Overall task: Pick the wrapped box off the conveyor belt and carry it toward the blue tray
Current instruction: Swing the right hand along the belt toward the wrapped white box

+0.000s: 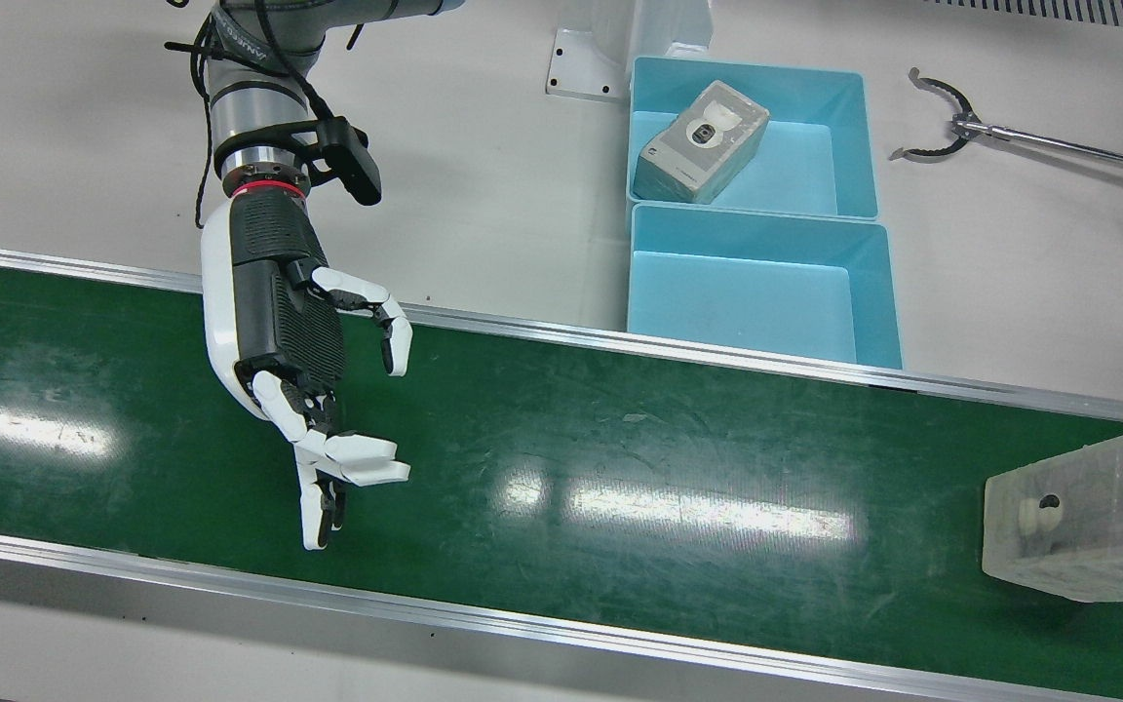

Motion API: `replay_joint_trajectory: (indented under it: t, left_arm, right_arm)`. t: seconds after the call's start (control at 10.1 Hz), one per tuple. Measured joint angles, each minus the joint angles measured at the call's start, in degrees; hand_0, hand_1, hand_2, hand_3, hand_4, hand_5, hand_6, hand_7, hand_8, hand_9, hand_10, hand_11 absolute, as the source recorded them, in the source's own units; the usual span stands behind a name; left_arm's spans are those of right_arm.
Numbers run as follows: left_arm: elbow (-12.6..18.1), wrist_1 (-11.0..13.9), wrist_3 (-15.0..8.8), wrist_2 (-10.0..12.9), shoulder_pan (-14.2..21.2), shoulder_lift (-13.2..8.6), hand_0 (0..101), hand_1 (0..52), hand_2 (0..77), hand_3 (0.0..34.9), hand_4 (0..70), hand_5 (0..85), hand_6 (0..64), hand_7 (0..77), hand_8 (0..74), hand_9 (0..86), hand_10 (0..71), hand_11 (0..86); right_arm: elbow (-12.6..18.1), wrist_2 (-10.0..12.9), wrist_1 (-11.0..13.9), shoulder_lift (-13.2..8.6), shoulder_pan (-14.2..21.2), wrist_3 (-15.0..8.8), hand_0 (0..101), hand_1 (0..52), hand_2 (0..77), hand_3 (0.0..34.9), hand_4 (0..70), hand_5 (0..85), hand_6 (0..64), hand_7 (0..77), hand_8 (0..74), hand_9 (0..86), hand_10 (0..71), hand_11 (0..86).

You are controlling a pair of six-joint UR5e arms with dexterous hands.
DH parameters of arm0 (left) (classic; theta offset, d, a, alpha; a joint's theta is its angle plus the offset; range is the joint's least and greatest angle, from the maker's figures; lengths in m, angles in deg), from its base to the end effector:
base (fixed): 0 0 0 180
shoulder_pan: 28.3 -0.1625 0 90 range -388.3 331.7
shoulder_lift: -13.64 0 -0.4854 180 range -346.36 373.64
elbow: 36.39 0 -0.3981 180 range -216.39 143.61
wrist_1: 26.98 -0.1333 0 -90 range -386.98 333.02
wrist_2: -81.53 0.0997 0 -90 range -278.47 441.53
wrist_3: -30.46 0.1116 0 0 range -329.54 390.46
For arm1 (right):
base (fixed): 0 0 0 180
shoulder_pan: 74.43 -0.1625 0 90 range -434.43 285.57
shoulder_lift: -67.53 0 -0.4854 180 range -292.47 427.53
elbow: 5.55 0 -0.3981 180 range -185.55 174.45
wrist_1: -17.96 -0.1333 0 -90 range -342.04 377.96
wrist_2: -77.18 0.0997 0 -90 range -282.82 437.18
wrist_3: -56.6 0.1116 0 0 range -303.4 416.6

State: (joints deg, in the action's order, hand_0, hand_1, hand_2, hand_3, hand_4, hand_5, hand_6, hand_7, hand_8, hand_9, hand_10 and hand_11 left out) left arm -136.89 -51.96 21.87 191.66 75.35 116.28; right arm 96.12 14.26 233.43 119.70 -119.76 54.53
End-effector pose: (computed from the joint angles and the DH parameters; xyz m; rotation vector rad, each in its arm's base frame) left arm -0.2276 -0.5352 0.5827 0.2958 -2.1439 2.2298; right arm -0.3449 -0.6108 0.3158 -0.4341 -2.3084 1.8752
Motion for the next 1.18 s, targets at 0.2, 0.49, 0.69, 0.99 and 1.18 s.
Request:
replay_joint_trajectory:
  t: [0.2, 0.49, 0.69, 0.99, 1.18]
  left_arm:
    - [0.0, 0.0, 0.0, 0.0, 0.0, 0.0, 0, 0.0, 1.1, 0.0, 0.0, 0.5, 0.0, 0.5, 0.5, 0.0, 0.5, 0.0]
    - [0.0, 0.0, 0.0, 0.0, 0.0, 0.0, 0, 0.0, 1.1, 0.0, 0.0, 1.1, 0.0, 0.5, 0.5, 0.0, 0.5, 0.0]
    - [0.0, 0.0, 0.0, 0.0, 0.0, 0.0, 0, 0.0, 1.1, 0.0, 0.0, 1.1, 0.0, 0.5, 0.5, 0.0, 0.5, 0.0]
    - [0.0, 0.0, 0.0, 0.0, 0.0, 0.0, 0, 0.0, 0.5, 0.0, 0.0, 1.1, 0.0, 0.5, 0.5, 0.0, 0.5, 0.0]
    - [0.0, 0.0, 0.0, 0.0, 0.0, 0.0, 0, 0.0, 1.1, 0.0, 0.0, 0.5, 0.0, 0.5, 0.5, 0.0, 0.5, 0.5]
  right_arm:
    - [-3.68, -2.21, -5.51, 0.06, -0.5, 0.39, 68, 31.6, 30.0, 1.5, 21.3, 23.5, 13.6, 26.7, 2.2, 5.4, 0.0, 3.8]
    - [-7.21, -6.04, -16.54, -0.59, -1.33, 1.38, 51, 18.5, 13.6, 0.4, 16.9, 15.3, 10.4, 19.6, 0.0, 3.8, 1.6, 4.4]
    - [-7.9, -8.64, -18.08, -2.23, -1.54, 1.66, 56, 21.8, 19.1, 0.2, 25.6, 21.8, 15.3, 28.9, 3.8, 8.2, 1.6, 5.4]
    - [-11.81, -9.42, -17.91, -7.06, -1.54, 1.67, 57, 24.0, 20.2, 0.2, 26.2, 22.9, 15.8, 33.8, 3.3, 9.3, 2.2, 7.1]
    - [-17.08, -9.41, -17.83, -10.26, -1.26, 1.65, 57, 24.0, 19.6, 1.8, 24.0, 24.0, 16.4, 35.5, 2.7, 9.3, 0.0, 3.8]
